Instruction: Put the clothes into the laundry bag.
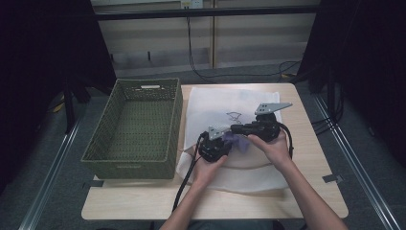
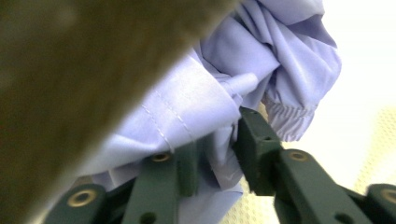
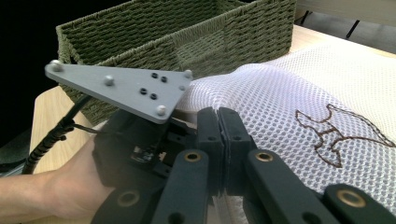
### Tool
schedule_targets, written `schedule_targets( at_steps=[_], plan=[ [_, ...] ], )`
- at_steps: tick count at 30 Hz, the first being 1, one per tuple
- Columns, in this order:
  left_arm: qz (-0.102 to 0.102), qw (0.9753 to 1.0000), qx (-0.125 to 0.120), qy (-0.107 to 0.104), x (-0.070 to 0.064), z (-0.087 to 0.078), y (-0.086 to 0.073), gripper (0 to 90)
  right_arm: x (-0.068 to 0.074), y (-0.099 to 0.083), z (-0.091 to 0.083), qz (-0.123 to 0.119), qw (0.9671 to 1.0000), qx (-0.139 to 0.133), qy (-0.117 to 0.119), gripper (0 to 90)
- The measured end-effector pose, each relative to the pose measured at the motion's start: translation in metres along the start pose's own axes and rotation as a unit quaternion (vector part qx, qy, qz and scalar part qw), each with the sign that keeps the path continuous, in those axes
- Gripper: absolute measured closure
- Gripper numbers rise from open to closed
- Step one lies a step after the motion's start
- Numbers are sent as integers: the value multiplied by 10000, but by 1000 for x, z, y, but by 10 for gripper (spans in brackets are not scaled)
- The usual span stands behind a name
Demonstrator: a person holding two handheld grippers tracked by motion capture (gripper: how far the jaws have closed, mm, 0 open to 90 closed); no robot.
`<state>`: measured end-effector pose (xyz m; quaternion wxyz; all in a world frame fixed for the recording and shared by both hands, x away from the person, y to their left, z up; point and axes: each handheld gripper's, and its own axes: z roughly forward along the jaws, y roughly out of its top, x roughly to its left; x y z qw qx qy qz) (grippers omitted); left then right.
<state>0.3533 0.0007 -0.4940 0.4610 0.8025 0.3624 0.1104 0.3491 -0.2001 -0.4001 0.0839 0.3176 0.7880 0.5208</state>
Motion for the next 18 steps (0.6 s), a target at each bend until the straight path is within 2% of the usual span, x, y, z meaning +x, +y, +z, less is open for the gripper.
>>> schedule_targets(
  at_steps=[1, 3, 4, 8, 9, 10, 13, 15, 18],
  plan=[
    [55, 9999, 43, -77, 0, -2, 0, 619, 0, 0, 0, 3, 10000, -2, -3, 892],
    [224, 9997, 53, 61, -3, -7, 0, 581, 0, 0, 0, 11, 10000, 10, -1, 891],
    [280, 9996, 77, 29, -2, -10, 0, 570, 0, 0, 0, 19, 10000, 21, 9, 891],
    [362, 9993, 89, 37, -2, -24, 1, 493, 0, -1, 1, 13, 10000, 48, 13, 890],
    [393, 9992, 100, -27, -2, -27, 1, 477, 0, -1, 1, 13, 10000, 49, 10, 890],
    [496, 9987, 119, -17, -1, -31, 0, 465, -1, -1, 1, 9, 10000, 52, 20, 889],
    [568, 9983, 118, -4, 2, -43, 0, 444, -2, -2, 1, 9, 10000, 58, 18, 888],
    [607, 9981, 86, 97, 3, -50, 1, 435, -3, -3, 1, 31, 10000, 60, 17, 888],
    [674, 9977, 61, 20, 4, -57, 1, 433, -4, -3, 2, 38, 10000, 67, 33, 888]
  ],
)
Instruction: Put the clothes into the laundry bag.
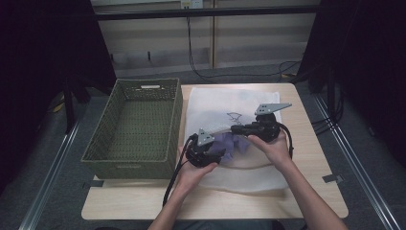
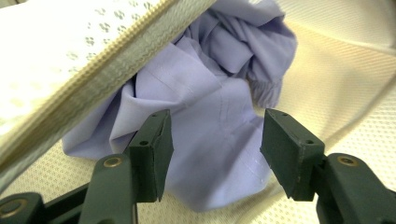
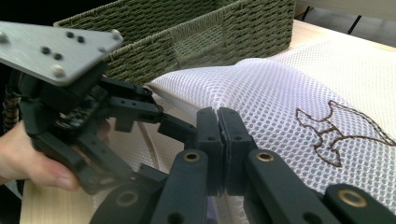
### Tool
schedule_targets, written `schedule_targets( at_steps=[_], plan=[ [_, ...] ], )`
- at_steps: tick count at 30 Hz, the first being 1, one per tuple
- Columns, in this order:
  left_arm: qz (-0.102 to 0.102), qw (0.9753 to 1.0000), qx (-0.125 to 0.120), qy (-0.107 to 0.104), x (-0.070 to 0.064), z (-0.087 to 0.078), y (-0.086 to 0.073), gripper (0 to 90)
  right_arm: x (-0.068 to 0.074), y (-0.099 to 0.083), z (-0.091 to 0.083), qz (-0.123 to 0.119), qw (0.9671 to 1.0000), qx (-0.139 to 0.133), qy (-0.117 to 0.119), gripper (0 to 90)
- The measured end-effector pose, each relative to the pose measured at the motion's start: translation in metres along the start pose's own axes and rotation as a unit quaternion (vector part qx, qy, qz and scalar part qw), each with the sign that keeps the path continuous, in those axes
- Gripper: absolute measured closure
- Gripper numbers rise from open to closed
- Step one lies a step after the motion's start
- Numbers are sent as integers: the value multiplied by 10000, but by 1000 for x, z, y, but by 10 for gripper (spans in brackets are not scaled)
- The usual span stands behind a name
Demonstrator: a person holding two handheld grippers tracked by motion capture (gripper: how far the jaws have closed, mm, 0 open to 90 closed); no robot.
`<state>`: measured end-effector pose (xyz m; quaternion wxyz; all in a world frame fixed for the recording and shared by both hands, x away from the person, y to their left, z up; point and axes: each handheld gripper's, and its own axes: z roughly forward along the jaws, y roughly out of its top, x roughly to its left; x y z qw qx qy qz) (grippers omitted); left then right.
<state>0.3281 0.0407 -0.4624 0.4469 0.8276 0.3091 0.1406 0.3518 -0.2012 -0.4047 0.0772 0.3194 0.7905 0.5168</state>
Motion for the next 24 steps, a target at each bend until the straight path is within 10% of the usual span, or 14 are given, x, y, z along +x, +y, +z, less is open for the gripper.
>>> schedule_targets(
  at_steps=[7, 14, 16, 19, 24],
  plan=[
    [139, 9990, 219, -363, -5, 4, -11, 369, -3, -1, 2, 35, 10000, 3, 26, 887],
    [137, 9974, 656, -248, -8, 27, -24, 365, 0, -1, 4, -3, 10000, 64, 25, 886],
    [110, 9972, 710, -192, -7, 31, -25, 464, 1, -1, 4, -26, 10000, 83, 26, 886],
    [-93, 9972, 746, -66, -2, 35, -25, 877, 2, -1, 4, -24, 10000, 90, 13, 886],
    [-302, 9981, 501, 203, 1, 45, -17, 894, 4, -1, 5, -26, 9999, 138, 33, 887]
  ],
)
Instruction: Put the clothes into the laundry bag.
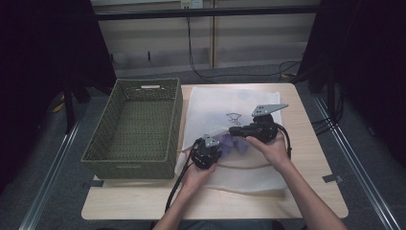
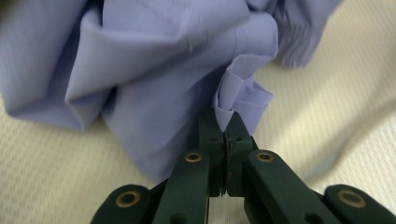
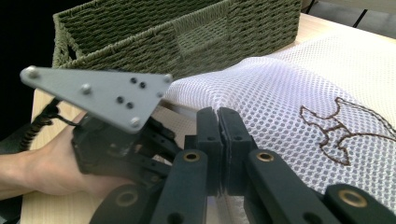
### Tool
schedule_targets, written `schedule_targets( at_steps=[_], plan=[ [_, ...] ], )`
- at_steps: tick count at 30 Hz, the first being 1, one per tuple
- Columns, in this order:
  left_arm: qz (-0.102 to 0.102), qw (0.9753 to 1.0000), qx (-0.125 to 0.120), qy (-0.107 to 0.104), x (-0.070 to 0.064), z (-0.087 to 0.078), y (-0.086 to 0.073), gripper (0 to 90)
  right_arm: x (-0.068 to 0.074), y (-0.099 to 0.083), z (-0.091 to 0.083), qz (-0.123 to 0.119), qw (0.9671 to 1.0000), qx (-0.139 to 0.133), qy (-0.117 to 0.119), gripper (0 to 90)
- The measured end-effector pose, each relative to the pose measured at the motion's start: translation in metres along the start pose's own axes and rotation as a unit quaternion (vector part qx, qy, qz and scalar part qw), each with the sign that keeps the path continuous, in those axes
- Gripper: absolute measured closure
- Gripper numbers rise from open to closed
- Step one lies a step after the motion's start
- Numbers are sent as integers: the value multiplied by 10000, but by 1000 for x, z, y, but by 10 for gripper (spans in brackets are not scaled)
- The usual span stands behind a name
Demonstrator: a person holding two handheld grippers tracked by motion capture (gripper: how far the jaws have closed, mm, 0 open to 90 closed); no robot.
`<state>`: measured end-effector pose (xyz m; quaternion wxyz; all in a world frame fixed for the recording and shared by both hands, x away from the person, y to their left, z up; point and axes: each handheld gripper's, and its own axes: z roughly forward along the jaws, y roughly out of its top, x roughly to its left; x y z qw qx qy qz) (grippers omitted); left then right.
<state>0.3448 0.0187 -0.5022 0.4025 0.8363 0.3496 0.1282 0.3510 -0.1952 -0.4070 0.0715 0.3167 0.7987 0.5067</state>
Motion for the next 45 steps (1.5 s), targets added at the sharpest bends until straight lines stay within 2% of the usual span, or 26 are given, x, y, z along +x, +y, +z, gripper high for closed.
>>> schedule_targets(
  at_steps=[1, 3, 4, 5, 6, 8, 9, 11, 12, 13, 18, 20, 22, 23, 25, 26, 29, 35, 36, 37, 43, 45],
  plan=[
    [-102, 9999, -6, -7, 0, 3, 0, 895, 0, 0, 0, -10, 10000, -3, 11, 887],
    [-168, 9998, -61, 126, 0, 7, 1, 895, 1, 0, 0, -14, 10000, 1, 7, 887],
    [-318, 9992, -136, 179, -1, 9, 1, 895, 1, 0, 0, -22, 10000, -2, 1, 886],
    [-300, 9991, -162, 256, -1, 8, 2, 895, 1, 0, 0, -8, 10000, 1, 4, 887],
    [-444, 9982, -274, 311, -1, 10, 3, 895, 0, 0, 0, -5, 10000, 0, 7, 887],
    [-642, 9966, -323, 400, 0, 12, 5, 895, 0, 0, -1, -5, 10000, -8, 12, 887],
    [-677, 9957, -348, 519, 0, 13, 5, 895, 0, 0, -1, -9, 10000, -12, 8, 887],
    [-882, 9939, -418, 520, 0, 14, 7, 895, 0, 0, -2, -9, 10000, -19, 26, 886],
    [-877, 9937, -417, 551, 1, 14, 9, 895, 0, 0, -2, -12, 10000, -18, 32, 887],
    [-933, 9923, -492, 646, -1, 15, 10, 894, 0, 0, -2, -9, 10000, -23, 37, 887],
    [-940, 9911, -572, 746, 2, 19, 14, 894, 1, 0, -2, -33, 10000, 6, 61, 887],
    [-994, 9890, -677, 857, 1, 21, 16, 894, 1, 0, -2, -50, 10000, 30, 77, 888],
    [-1019, 9892, -657, 820, 3, 23, 18, 894, 1, 0, -1, -63, 9999, 42, 96, 888],
    [-1077, 9881, -728, 827, 3, 24, 18, 894, 1, 0, -1, -68, 9999, 50, 102, 888],
    [-1056, 9884, -716, 822, 4, 27, 18, 893, 1, 0, -1, -73, 9999, 77, 125, 888],
    [-1117, 9875, -735, 839, 3, 28, 18, 891, 1, 0, 0, -100, 9998, 104, 139, 888],
    [-1096, 9881, -708, 815, 5, 28, 18, 866, 1, -1, 1, -107, 9998, 139, 132, 888],
    [-919, 9913, -534, 781, 5, 21, 16, 727, 0, -1, 1, -123, 9997, 132, 152, 888],
    [-949, 9912, -539, 745, 4, 20, 16, 698, 0, -2, 1, -111, 9998, 125, 143, 888],
    [-898, 9925, -492, 673, 5, 17, 15, 666, 0, -2, 1, -109, 9998, 128, 125, 888],
    [-649, 9948, -532, 579, 0, 4, 11, 577, -5, -4, 1, -51, 9998, 105, 135, 887],
    [-659, 9947, -573, 540, 0, -3, 9, 554, -7, -5, 1, -27, 9998, 100, 139, 887]
  ],
)
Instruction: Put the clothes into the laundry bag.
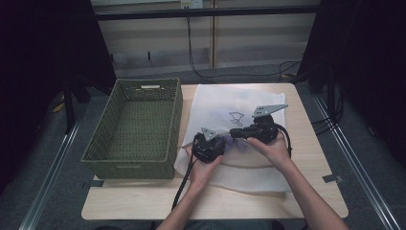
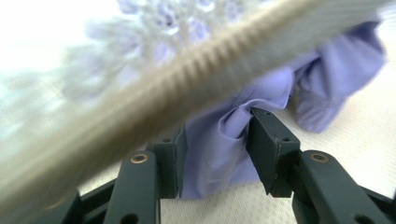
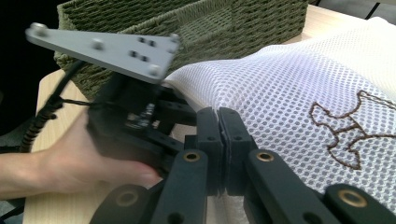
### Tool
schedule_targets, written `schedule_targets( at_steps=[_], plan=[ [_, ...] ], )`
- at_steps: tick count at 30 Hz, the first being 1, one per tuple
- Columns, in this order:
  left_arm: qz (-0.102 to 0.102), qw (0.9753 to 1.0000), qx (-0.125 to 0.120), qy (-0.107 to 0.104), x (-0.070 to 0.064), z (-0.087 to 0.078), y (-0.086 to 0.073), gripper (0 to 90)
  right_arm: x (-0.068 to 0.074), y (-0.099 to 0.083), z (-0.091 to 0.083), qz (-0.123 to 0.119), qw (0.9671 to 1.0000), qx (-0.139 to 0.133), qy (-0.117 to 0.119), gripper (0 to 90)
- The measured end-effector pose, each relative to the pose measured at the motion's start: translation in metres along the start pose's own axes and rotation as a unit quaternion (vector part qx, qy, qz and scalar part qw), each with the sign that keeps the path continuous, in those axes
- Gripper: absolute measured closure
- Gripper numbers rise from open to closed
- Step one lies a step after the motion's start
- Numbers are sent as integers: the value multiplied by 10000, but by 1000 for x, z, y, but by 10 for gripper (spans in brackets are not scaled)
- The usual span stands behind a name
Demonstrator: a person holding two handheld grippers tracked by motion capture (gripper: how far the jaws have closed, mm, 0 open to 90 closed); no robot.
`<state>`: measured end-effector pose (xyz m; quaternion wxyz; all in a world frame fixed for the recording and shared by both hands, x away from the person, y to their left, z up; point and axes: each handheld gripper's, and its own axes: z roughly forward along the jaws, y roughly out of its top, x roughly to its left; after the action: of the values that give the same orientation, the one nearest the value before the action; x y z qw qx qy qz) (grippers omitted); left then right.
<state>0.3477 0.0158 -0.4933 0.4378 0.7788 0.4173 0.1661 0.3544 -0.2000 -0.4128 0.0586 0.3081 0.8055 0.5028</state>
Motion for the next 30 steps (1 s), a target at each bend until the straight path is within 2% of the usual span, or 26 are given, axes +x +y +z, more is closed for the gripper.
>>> schedule_targets(
  at_steps=[3, 6, 10, 13, 16, 17, 20, 21, 24, 25, 26, 29, 30],
  plan=[
    [4, 9999, -87, -77, 1, -12, -1, 521, 0, 0, 1, 1, 10000, 8, -2, 887],
    [-141, 9992, -139, -358, 8, -24, 0, 517, 0, -1, 2, 13, 10000, 19, -1, 886],
    [-36, 9982, -287, -518, 10, -40, 2, 510, 1, -3, 3, 16, 10000, 26, -2, 885],
    [177, 9962, -379, -768, 12, -53, 4, 523, 1, -3, 2, 10, 10000, 26, -30, 882],
    [409, 9948, -370, -860, 17, -60, 7, 535, 1, -3, 1, 23, 10000, 21, -27, 881],
    [406, 9942, -449, -889, 19, -62, 8, 533, 0, -3, 1, 19, 10000, 25, -23, 880],
    [314, 9904, -571, -1216, 26, -69, 11, 508, 0, -4, 1, 17, 10000, 39, -39, 880],
    [306, 9901, -589, -1240, 27, -71, 12, 493, 0, -4, 1, 6, 10000, 29, -50, 879],
    [472, 9875, -662, -1347, 30, -80, 13, 451, 1, -4, 1, 8, 10000, 52, -76, 879],
    [494, 9877, -715, -1303, 30, -83, 14, 440, 1, -5, 0, 3, 9999, 58, -88, 879],
    [475, 9869, -745, -1351, 30, -86, 14, 426, 2, -5, 0, 4, 9999, 78, -100, 878],
    [527, 9879, -824, -1203, 28, -94, 16, 416, 2, -6, 0, 11, 9999, 118, -109, 878],
    [562, 9876, -847, -1199, 28, -96, 18, 413, 3, -6, 0, 11, 9999, 130, -114, 877]
  ],
)
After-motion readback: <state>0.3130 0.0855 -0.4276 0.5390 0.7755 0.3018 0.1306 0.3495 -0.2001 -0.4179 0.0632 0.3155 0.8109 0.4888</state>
